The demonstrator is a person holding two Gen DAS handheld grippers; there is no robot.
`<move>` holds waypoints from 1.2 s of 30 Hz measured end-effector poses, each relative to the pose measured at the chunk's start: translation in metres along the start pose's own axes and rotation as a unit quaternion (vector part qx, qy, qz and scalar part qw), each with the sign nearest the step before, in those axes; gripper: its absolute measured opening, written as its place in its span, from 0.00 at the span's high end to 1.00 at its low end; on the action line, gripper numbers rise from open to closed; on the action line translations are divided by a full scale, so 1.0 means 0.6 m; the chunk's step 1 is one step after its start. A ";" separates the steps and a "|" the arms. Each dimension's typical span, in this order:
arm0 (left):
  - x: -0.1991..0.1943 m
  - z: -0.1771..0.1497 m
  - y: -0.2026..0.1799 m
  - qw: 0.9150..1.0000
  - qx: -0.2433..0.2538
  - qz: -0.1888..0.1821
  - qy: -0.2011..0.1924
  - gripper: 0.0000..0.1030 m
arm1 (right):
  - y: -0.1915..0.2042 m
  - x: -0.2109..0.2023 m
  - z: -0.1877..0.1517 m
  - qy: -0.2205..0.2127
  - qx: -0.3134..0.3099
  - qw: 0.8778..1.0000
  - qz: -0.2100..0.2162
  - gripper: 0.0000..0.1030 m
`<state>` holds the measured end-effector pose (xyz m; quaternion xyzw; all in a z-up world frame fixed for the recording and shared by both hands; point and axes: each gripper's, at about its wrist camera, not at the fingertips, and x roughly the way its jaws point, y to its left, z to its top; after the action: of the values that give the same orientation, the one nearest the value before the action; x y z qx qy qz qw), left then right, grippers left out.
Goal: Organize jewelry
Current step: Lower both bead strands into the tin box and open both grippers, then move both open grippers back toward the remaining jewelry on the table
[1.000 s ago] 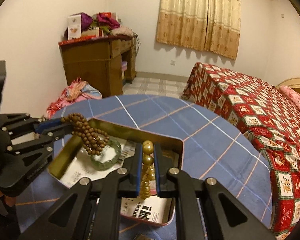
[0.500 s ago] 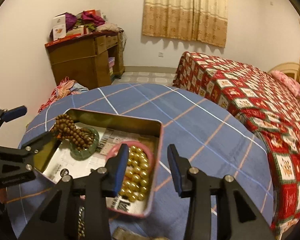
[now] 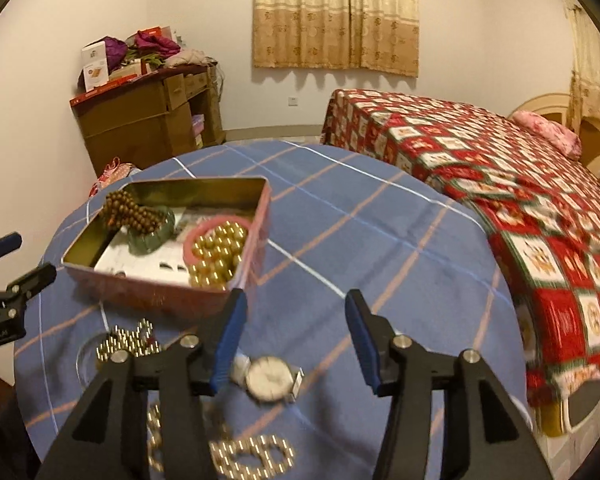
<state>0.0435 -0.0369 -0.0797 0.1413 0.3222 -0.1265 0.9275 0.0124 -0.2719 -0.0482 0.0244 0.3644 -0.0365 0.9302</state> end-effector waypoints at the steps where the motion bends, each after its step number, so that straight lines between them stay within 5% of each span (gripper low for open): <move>1: -0.002 -0.007 -0.008 1.000 0.000 -0.010 0.005 0.14 | -0.003 -0.003 -0.005 0.000 0.003 1.000 -0.001 0.43; 7: 0.002 -0.024 -0.063 0.998 0.047 -0.025 0.023 0.14 | -0.012 -0.013 -0.031 -0.001 0.016 1.000 -0.002 0.42; 16: 0.052 -0.040 -0.056 0.995 0.079 0.021 0.056 0.19 | -0.021 -0.008 -0.042 -0.005 0.032 0.999 0.003 0.38; 21: 0.075 -0.033 -0.014 0.996 0.054 0.030 0.067 0.52 | -0.035 -0.006 -0.047 -0.002 0.044 0.999 -0.003 0.37; 26: 0.070 -0.043 -0.014 0.996 0.044 -0.030 0.070 0.96 | -0.043 -0.005 -0.050 0.002 0.049 0.999 -0.006 0.37; 36: 0.016 -0.033 -0.001 0.997 0.009 -0.069 0.027 0.98 | -0.046 0.000 -0.056 0.013 0.047 0.999 0.002 0.37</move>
<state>0.0396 -0.0318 -0.1012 0.1306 0.3552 -0.1893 0.9061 -0.0127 -0.2973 -0.0734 0.0692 0.3745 -0.0510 0.9232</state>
